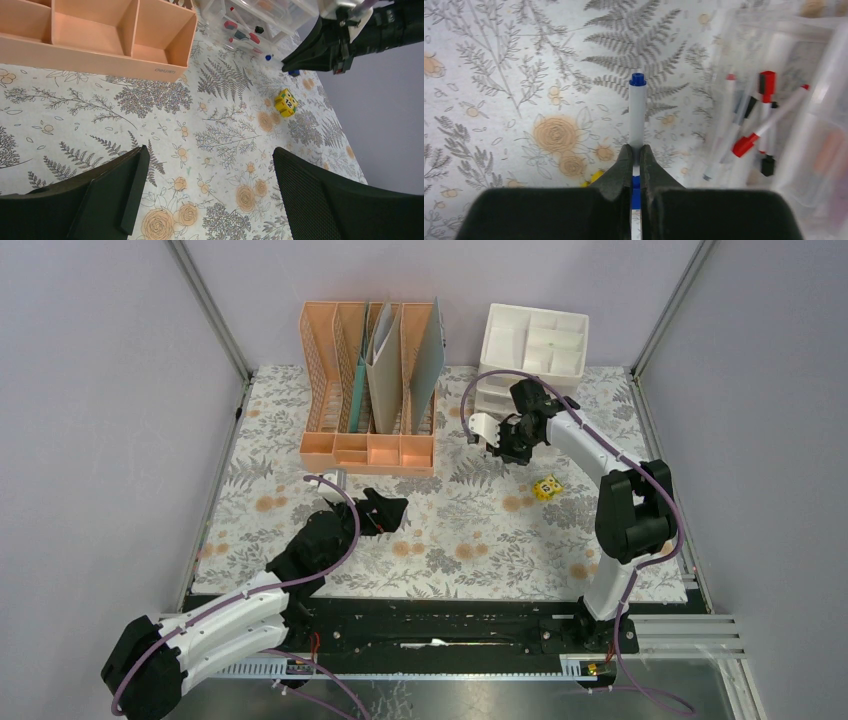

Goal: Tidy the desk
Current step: Pick up the stationery from the center of the board, then place the stationery in the drawer.

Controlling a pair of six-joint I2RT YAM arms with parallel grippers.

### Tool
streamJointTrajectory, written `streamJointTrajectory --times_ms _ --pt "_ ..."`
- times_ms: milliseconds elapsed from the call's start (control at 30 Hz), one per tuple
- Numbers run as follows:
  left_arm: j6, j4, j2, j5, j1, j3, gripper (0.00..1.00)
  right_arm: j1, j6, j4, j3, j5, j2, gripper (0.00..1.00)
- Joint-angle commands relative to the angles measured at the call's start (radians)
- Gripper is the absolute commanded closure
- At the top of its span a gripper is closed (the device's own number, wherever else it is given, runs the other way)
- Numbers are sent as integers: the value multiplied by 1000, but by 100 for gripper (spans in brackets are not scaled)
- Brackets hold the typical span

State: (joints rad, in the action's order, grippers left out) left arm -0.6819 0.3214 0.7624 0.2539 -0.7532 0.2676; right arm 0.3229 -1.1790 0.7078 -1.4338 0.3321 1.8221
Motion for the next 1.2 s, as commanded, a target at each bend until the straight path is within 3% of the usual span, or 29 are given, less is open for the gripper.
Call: streamJointTrajectory --times_ms 0,367,567,667,800,867,1167 --pt "-4 28 -14 -13 7 -7 1 10 23 26 -90 -69 -29 100" --pt "-10 9 -52 -6 9 -20 1 8 27 -205 -151 -360 47 100" --pt "-10 -2 -74 0 9 -25 1 8 14 -320 -149 -432 103 100" --pt "-10 -5 -79 0 9 -24 1 8 7 -350 -149 -453 130 88" --pt "-9 -12 -85 2 10 -22 1 4 10 -365 -149 -467 158 58" --pt "-8 -14 -89 1 9 -21 1 -1 21 -364 -148 -466 163 50" --pt "-4 -16 -89 0 12 -12 1 -3 138 -257 -121 -266 70 42"
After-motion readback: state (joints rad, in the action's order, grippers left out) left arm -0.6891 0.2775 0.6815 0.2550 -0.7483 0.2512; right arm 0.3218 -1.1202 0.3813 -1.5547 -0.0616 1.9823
